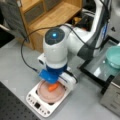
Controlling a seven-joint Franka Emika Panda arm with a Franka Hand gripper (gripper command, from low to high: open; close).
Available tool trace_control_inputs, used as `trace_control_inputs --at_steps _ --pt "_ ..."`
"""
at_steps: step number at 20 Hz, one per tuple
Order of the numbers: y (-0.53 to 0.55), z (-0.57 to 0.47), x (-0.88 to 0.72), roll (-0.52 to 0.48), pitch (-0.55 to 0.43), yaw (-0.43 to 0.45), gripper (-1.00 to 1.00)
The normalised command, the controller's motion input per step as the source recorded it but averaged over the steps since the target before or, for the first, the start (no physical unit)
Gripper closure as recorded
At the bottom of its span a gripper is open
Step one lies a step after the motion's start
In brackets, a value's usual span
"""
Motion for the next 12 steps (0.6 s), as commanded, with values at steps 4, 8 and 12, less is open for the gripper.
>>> trace_control_inputs --at_steps 4,8,12 --pt "-0.14 0.08 0.04 0.029 -0.068 -0.001 -1.0" --pt "-0.12 0.09 0.15 0.027 -0.046 0.01 -1.0" --pt "-0.08 -0.03 0.22 0.013 -0.056 0.008 -1.0"
